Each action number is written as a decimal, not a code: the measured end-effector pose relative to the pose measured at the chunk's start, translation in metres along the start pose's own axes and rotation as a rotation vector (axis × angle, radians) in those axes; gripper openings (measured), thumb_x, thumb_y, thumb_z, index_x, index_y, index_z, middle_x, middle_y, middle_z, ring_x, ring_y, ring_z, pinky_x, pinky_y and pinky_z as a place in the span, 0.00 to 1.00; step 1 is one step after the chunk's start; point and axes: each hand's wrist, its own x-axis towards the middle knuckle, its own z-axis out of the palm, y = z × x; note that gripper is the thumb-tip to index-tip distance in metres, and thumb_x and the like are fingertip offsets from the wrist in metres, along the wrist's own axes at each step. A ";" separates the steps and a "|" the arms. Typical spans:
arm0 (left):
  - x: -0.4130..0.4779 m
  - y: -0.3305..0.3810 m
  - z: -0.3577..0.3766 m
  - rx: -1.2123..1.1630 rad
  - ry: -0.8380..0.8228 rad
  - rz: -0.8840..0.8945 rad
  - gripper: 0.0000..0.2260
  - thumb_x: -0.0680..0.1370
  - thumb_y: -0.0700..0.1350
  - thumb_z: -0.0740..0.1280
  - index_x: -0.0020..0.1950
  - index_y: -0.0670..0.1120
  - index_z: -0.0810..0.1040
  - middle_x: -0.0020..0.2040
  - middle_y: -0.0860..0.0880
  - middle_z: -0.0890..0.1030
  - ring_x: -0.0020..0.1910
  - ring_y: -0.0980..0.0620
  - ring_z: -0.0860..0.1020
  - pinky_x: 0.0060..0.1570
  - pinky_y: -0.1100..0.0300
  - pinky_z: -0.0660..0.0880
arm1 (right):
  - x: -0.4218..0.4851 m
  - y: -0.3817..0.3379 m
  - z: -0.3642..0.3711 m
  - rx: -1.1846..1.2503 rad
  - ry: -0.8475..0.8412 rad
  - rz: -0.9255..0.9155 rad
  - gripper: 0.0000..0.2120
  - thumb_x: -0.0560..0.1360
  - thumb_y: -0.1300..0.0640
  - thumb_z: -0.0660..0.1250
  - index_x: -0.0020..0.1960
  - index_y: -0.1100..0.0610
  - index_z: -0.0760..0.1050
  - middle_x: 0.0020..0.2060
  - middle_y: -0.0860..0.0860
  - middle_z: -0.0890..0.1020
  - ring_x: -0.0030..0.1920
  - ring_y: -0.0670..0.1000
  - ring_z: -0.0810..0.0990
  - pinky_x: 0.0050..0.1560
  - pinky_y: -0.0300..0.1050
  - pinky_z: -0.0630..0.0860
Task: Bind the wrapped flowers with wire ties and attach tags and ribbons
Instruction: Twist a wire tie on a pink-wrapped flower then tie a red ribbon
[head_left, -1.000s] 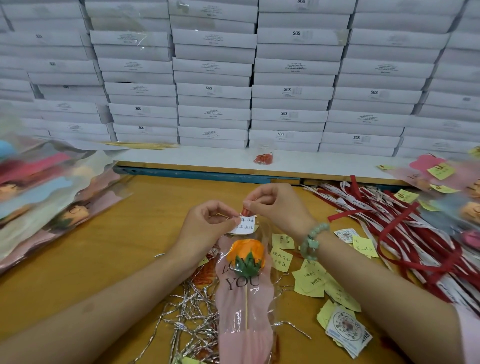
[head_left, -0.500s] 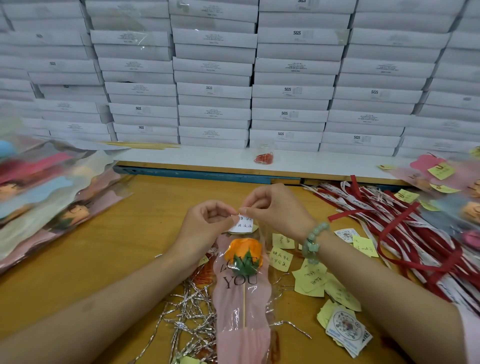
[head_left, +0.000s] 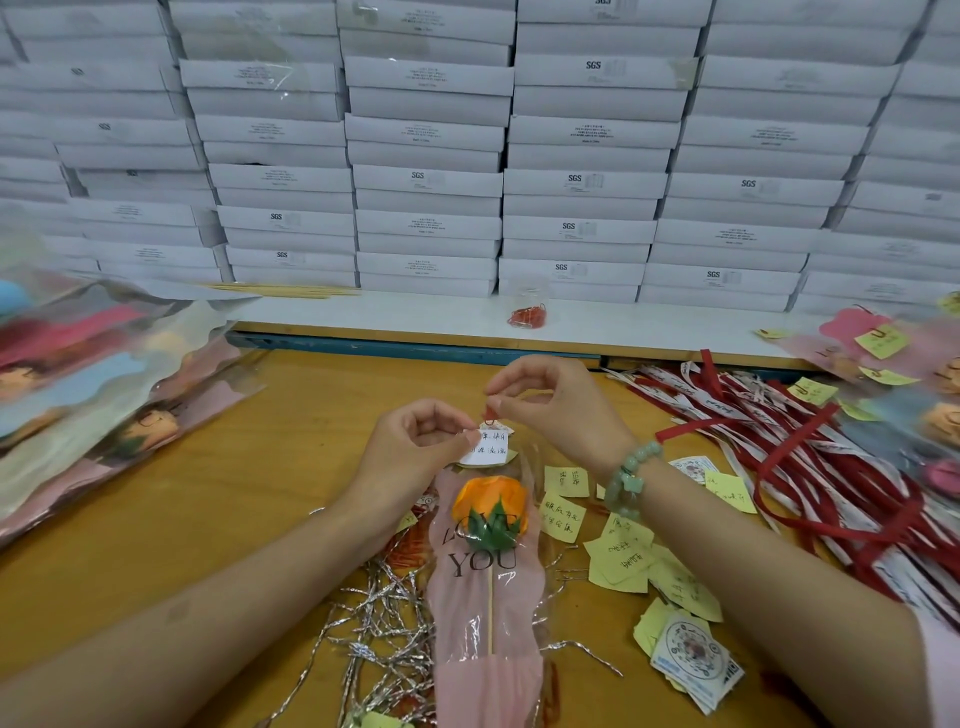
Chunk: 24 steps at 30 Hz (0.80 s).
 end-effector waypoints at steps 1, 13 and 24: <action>0.000 0.000 0.000 -0.003 0.001 0.000 0.04 0.73 0.34 0.73 0.44 0.42 0.82 0.38 0.51 0.84 0.39 0.56 0.82 0.40 0.66 0.78 | 0.000 0.000 0.001 0.016 0.012 -0.010 0.02 0.75 0.64 0.70 0.47 0.58 0.80 0.42 0.53 0.84 0.41 0.49 0.86 0.51 0.44 0.81; 0.000 0.001 0.001 -0.010 0.008 -0.001 0.05 0.73 0.34 0.73 0.43 0.43 0.82 0.38 0.51 0.84 0.39 0.56 0.82 0.40 0.67 0.78 | 0.002 -0.001 -0.008 0.012 -0.046 -0.065 0.03 0.73 0.62 0.73 0.46 0.59 0.81 0.41 0.53 0.86 0.42 0.51 0.85 0.39 0.37 0.79; 0.000 0.003 0.002 -0.023 0.009 -0.004 0.05 0.72 0.33 0.73 0.43 0.42 0.82 0.38 0.50 0.84 0.38 0.56 0.82 0.38 0.66 0.78 | 0.004 0.004 -0.011 -0.010 -0.116 -0.021 0.08 0.72 0.65 0.74 0.49 0.59 0.78 0.40 0.52 0.87 0.42 0.47 0.85 0.42 0.36 0.78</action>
